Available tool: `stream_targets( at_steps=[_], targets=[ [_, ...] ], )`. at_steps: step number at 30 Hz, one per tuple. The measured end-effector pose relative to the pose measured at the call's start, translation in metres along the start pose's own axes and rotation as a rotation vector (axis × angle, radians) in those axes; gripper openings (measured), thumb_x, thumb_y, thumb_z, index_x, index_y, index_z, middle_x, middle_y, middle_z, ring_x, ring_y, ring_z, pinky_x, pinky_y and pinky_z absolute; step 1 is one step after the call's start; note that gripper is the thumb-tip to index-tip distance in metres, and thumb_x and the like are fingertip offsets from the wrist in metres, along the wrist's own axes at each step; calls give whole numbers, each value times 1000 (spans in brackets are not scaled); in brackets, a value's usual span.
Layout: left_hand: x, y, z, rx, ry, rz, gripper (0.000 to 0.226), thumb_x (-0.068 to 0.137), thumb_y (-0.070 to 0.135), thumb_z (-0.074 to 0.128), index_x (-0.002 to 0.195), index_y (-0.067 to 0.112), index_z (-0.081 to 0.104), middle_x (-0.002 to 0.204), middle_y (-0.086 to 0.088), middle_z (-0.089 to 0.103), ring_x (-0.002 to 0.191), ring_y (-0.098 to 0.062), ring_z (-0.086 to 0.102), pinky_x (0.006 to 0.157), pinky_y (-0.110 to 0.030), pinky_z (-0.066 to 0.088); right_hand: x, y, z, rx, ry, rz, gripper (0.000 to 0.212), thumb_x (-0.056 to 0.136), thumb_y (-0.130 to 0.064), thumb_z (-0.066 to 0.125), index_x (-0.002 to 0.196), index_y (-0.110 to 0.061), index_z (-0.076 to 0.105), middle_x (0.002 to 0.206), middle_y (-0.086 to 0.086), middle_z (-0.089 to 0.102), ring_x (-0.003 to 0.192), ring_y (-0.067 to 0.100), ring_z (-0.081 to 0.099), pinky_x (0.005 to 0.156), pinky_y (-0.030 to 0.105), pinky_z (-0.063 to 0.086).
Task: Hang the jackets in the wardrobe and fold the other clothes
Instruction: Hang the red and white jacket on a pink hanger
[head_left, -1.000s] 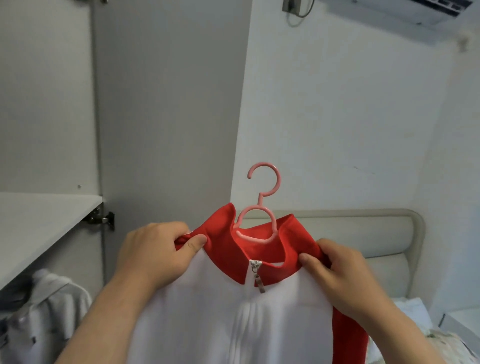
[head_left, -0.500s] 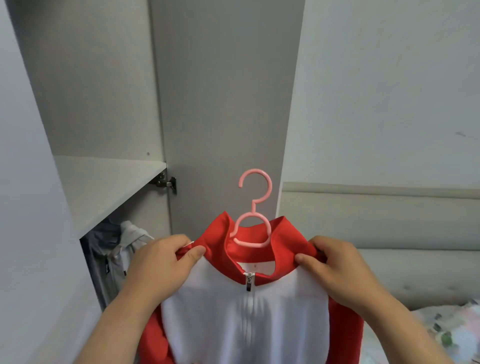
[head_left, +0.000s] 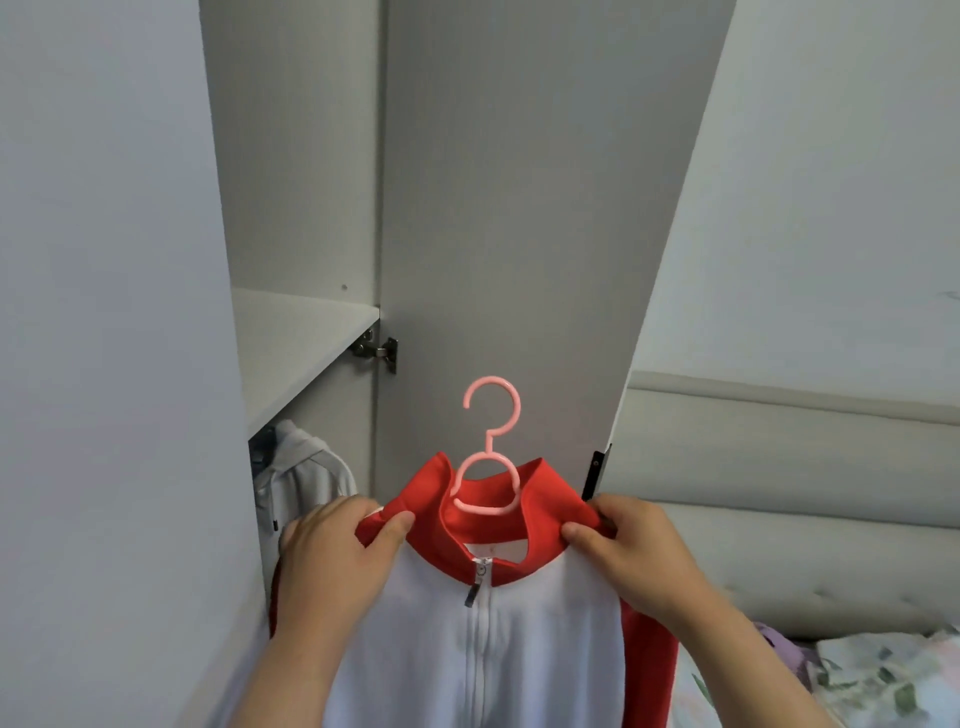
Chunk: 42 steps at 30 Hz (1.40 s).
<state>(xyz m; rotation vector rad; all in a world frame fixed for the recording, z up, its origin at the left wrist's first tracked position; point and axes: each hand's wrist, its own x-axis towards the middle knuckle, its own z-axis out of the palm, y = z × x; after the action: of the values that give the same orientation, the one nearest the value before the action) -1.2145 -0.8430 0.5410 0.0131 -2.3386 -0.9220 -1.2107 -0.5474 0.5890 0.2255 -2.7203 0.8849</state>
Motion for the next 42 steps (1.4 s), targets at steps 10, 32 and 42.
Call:
stream_targets(
  at_steps=[10, 32, 42],
  targets=[
    [15, -37, 30, 324, 80, -124, 50, 77, 59, 53, 53, 16, 45, 55, -3, 53, 62, -37, 55, 70, -42, 39, 47, 13, 82, 0, -61, -46, 35, 90, -50, 61, 67, -25, 51, 63, -8, 57, 69, 19, 58, 61, 36, 44],
    [12, -181, 131, 547, 356, -356, 51, 71, 60, 46, 69, 12, 64, 75, -18, 59, 82, -42, 53, 88, -51, 41, 124, 72, 281, 28, -38, -371, 48, 84, -64, 38, 65, -21, 47, 48, -7, 45, 51, 20, 52, 47, 29, 30],
    [-19, -208, 175, 553, 685, -264, 49, 62, 47, 28, 70, 9, 59, 76, -13, 57, 84, -38, 50, 87, -47, 38, 121, 106, 327, 103, 164, -550, 51, 78, -67, 39, 59, -19, 44, 48, -6, 45, 53, 22, 51, 45, 29, 35]
  ],
)
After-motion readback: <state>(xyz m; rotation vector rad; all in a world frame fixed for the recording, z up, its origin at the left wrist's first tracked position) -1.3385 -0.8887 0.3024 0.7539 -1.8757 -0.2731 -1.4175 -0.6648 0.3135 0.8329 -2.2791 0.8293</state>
